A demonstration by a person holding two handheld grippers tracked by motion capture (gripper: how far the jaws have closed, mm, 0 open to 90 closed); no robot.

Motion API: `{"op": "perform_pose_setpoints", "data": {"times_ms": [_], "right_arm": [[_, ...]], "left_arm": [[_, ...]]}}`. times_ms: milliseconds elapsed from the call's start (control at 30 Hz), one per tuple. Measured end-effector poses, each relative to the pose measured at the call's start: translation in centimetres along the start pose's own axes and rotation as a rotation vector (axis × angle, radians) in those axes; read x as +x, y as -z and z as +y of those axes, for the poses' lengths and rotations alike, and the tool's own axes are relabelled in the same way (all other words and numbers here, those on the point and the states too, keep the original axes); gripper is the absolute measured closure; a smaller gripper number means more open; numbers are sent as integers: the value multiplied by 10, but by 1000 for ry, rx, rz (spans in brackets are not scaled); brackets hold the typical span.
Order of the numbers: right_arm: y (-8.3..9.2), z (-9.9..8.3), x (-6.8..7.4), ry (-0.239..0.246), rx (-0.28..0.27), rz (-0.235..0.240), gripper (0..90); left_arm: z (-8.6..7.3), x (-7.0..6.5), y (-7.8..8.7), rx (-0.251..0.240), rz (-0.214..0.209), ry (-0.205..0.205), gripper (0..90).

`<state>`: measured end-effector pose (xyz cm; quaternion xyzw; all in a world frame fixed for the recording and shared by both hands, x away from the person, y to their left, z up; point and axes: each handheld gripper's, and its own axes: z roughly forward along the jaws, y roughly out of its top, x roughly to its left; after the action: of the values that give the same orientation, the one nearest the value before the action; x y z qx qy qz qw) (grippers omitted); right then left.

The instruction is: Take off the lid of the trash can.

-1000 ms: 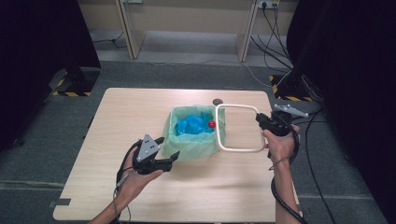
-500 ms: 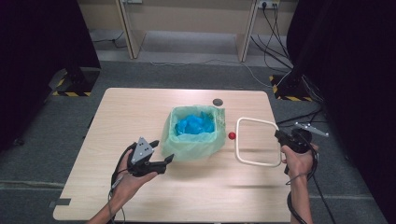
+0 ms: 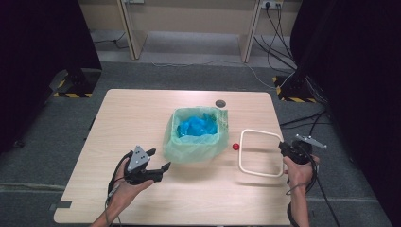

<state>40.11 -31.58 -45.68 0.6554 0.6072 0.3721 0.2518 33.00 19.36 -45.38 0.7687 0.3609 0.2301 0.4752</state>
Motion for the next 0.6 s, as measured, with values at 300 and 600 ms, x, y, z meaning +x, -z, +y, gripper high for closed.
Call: {"op": "perform_pose_setpoints", "data": {"times_ms": [300, 600], "right_arm": [[-5, -6, -5, 14, 13, -40, 799], [-16, -15, -6, 35, 53, -60, 798]], "left_arm": [[-16, 6, 2, 0, 13, 9, 224], [-21, 9, 1, 5, 17, 10, 223]]}}
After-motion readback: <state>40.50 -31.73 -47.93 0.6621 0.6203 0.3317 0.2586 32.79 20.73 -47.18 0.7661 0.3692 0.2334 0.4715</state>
